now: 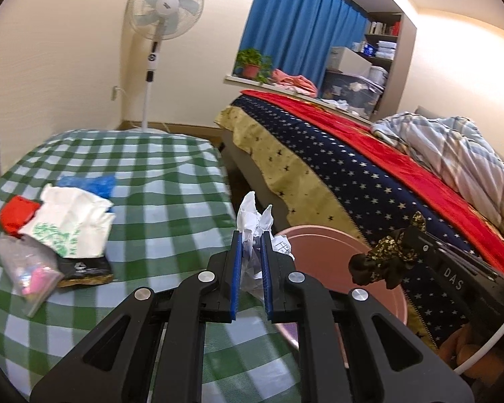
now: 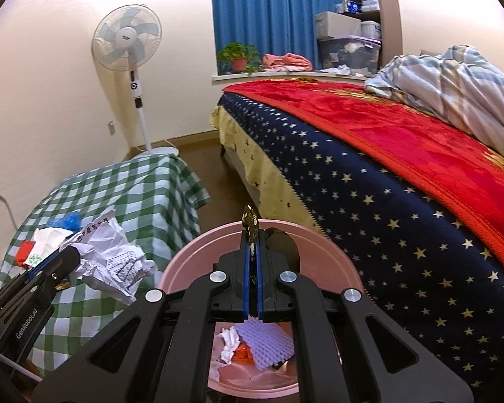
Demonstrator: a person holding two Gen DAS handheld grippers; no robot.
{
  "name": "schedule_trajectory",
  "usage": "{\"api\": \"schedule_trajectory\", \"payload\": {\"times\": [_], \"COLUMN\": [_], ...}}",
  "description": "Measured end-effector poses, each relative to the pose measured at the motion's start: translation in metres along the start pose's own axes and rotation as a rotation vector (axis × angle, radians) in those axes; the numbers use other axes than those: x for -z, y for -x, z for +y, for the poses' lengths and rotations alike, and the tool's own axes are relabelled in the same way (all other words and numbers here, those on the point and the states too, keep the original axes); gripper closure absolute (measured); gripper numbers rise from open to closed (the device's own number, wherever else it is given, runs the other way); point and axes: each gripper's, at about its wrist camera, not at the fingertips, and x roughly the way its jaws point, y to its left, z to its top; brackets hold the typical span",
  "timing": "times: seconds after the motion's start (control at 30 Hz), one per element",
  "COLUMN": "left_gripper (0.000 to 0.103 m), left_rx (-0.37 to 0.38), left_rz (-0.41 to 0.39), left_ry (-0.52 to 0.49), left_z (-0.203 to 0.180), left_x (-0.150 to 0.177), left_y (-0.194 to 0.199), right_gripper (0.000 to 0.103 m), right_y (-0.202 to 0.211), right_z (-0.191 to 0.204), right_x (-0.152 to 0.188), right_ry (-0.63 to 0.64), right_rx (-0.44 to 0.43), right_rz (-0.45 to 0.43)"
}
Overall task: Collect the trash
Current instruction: 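Carry paper and cloth over the pink bin and open both tools, then move both open tools back over the trash on the bed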
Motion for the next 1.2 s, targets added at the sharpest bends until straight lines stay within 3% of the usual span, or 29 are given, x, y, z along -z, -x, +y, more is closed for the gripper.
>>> {"api": "schedule_trajectory", "payload": {"times": [0.3,0.37,0.4,0.43,0.77,1.2], "left_gripper": [0.092,0.085,0.083,0.082,0.082,0.082], "left_rx": [0.079,0.101,0.102,0.097,0.063,-0.068], "left_rz": [0.040,0.070,0.076,0.081,0.074,0.030], "left_ry": [0.000,0.010,0.011,0.012,0.018,0.058], "left_z": [-0.022,-0.023,-0.023,-0.023,-0.010,0.034], "left_x": [0.005,0.008,0.009,0.011,0.008,0.006], "left_y": [-0.018,-0.024,-0.025,-0.026,-0.014,0.028], "right_gripper": [0.097,0.082,0.061,0.049,0.048,0.048], "right_y": [0.001,0.002,0.003,0.004,0.010,0.023], "right_z": [-0.018,-0.024,-0.027,-0.030,-0.022,0.014], "right_x": [0.000,0.000,0.000,0.000,0.001,0.003], "right_ry": [-0.041,-0.056,-0.070,-0.085,-0.077,-0.038], "right_rx": [0.043,0.066,0.073,0.078,0.022,-0.120], "right_rz": [0.004,0.006,0.003,-0.003,-0.008,-0.009]}}
